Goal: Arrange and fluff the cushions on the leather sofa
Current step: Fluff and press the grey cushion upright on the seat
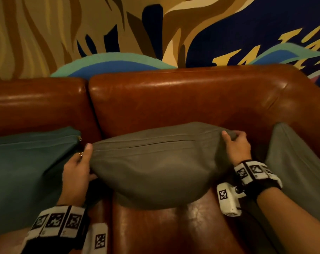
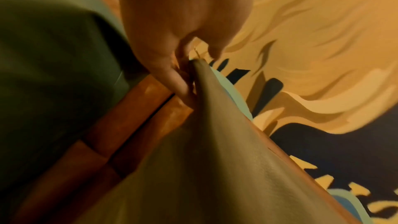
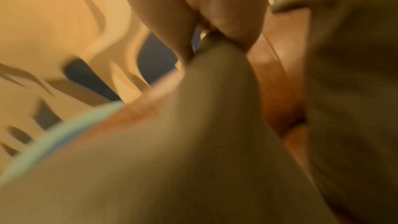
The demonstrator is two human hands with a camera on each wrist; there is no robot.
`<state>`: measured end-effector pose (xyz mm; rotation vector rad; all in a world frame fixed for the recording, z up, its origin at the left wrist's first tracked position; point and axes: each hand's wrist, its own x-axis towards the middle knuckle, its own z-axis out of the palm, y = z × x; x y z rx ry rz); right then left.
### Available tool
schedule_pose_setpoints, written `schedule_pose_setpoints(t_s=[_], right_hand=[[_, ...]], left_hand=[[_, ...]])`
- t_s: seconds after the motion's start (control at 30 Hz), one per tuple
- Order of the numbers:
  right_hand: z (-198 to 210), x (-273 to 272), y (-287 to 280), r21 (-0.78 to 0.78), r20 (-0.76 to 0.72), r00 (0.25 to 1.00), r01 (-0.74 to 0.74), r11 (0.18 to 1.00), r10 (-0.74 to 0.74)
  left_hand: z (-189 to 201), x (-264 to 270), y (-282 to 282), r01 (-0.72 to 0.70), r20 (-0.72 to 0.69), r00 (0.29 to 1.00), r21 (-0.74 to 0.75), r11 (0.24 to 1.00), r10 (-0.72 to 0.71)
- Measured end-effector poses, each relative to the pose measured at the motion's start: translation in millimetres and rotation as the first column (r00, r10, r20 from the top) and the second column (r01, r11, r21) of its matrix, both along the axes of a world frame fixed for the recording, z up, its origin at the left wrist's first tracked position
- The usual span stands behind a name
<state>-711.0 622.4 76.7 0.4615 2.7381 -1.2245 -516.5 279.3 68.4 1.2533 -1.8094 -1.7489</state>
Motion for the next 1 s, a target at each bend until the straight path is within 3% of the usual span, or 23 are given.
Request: schedule_pose_setpoints(t_s=[0.1, 0.17, 0.33, 0.4, 0.47, 0.53, 0.6, 0.67, 0.77, 0.87, 0.93, 1.0], right_hand=[[1.6, -6.2, 23.8, -0.043, -0.086, 0.996, -0.034, 0.998, 0.030], [-5.4, -5.0, 29.6, -0.115, -0.027, 1.000, -0.006, 0.993, 0.003], [-31.2, -1.1, 25.3, -0.293, 0.113, 0.972, 0.230, 0.928, -0.205], [-27.6, 0.8, 24.5, -0.325, 0.120, 0.977, 0.207, 0.923, -0.177], [-18.1, -2.0, 25.6, -0.328, 0.025, 0.993, 0.116, 0.938, -0.115], [-5.2, -10.0, 21.7, -0.344, -0.030, 0.999, 0.032, 0.938, -0.045], [-4.4, -23.2, 15.8, -0.321, -0.042, 0.999, -0.018, 0.947, 0.005], [-10.4, -30.2, 9.3, -0.258, -0.034, 0.999, -0.002, 0.966, -0.007], [-16.3, -34.5, 4.3, -0.240, -0.118, 0.991, 0.033, 0.970, -0.063], [-21.0, -36.5, -1.0, -0.286, -0.191, 0.978, 0.021, 0.958, -0.079], [-24.9, -35.3, -4.1, -0.279, -0.128, 0.983, 0.092, 0.956, -0.132], [-29.7, -33.1, -3.8, -0.370, -0.035, 0.979, 0.173, 0.913, -0.200]], left_hand=[[12.9, 9.6, -10.3, 0.082, -0.023, 0.996, -0.057, 0.995, -0.083], [9.3, 10.1, -16.2, 0.054, -0.025, 0.998, -0.026, 0.998, -0.054], [-4.0, -7.9, 3.8, -0.042, -0.001, 0.999, 0.151, 0.988, 0.043], [-6.2, -10.0, 7.4, -0.060, 0.014, 0.998, 0.055, 0.997, 0.060], [-7.7, -10.1, 1.3, -0.093, 0.005, 0.996, -0.058, 0.994, 0.093], [-8.5, -13.3, -9.3, -0.138, -0.030, 0.990, -0.067, 0.988, 0.136], [-12.3, -20.1, -13.9, -0.114, 0.034, 0.992, -0.109, 0.987, 0.118], [-13.5, -24.9, -9.4, -0.034, 0.166, 0.983, -0.256, 0.966, 0.078], [-15.1, -33.6, -5.5, -0.085, 0.126, 0.983, -0.330, 0.940, 0.133], [-17.1, -43.2, -11.8, -0.105, 0.095, 0.986, -0.259, 0.960, 0.133], [-17.4, -49.1, -13.4, -0.092, 0.093, 0.990, -0.134, 0.987, 0.105], [-14.1, -51.8, -6.6, -0.106, 0.041, 0.993, -0.006, 0.994, 0.106]])
